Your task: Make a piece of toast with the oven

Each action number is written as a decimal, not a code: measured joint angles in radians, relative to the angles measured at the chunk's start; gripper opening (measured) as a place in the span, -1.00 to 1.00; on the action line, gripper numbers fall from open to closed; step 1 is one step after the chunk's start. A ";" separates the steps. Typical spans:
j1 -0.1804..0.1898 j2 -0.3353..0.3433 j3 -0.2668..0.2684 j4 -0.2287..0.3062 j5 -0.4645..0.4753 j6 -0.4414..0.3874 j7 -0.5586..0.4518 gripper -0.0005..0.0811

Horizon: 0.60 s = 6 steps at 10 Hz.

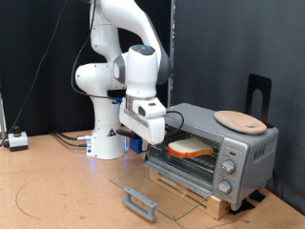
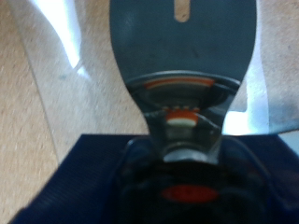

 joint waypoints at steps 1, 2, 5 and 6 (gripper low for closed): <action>0.005 0.000 -0.015 -0.002 0.048 0.007 -0.031 -0.02; 0.003 0.000 -0.012 -0.002 0.029 0.006 -0.026 -0.02; 0.027 -0.043 -0.064 0.011 0.240 -0.013 -0.146 -0.02; 0.032 -0.076 -0.090 0.017 0.300 -0.041 -0.200 -0.02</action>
